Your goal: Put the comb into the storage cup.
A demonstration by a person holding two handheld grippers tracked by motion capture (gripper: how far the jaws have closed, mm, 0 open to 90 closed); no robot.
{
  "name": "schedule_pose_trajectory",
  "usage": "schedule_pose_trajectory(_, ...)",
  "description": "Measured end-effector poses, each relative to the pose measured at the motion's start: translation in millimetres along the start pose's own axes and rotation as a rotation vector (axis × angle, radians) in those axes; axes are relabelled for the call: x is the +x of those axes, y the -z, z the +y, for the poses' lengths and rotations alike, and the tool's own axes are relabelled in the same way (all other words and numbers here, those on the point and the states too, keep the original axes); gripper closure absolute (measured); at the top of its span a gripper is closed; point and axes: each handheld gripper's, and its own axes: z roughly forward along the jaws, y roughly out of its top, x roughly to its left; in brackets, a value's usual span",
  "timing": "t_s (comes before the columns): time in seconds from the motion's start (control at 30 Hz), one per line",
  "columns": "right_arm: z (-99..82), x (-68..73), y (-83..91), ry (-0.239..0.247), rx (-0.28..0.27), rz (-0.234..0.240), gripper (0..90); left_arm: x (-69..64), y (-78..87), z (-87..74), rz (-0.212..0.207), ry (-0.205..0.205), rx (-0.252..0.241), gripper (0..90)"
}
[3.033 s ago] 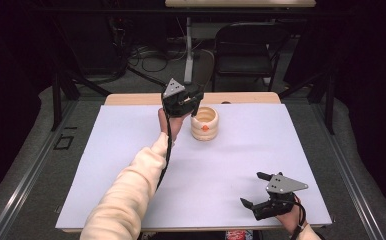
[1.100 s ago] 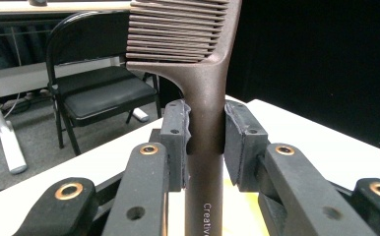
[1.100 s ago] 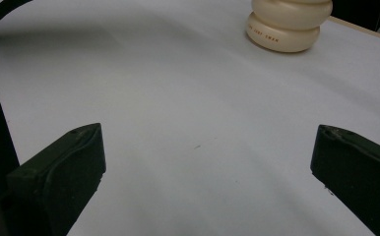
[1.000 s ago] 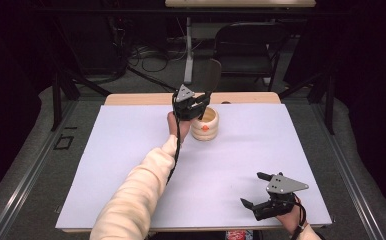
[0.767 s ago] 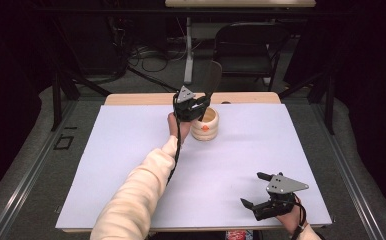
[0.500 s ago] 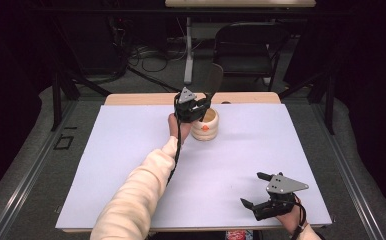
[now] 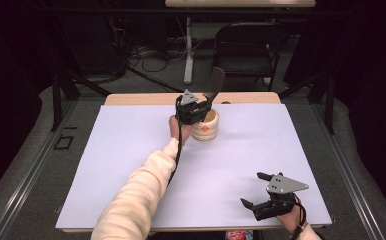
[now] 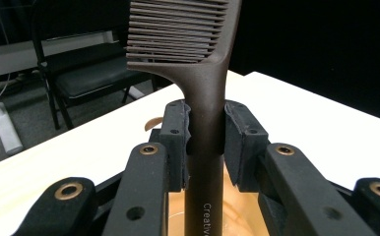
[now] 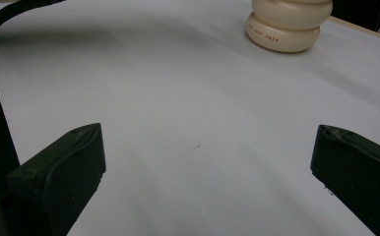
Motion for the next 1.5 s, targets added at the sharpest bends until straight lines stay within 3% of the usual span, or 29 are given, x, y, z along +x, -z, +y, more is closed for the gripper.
schedule_pose_trajectory(0.47, 0.0, 0.0, 0.0, 0.001, 0.001, 0.000, 0.0, 0.8, -2.3, -3.0, 0.014, 0.005, 0.036, 72.5)
schedule_pose_trajectory(1.3, 0.0, 0.1, 0.0, 0.001, 0.000, 0.001, 0.0, 0.6, -3.8, -5.5, 0.000, 0.013, 0.113, 72.0)
schedule_pose_trajectory(1.5, 0.0, 0.1, 0.0, 0.001, 0.000, 0.001, 0.0, -0.9, 0.3, -6.6, -0.007, 0.003, 0.111, 68.7)
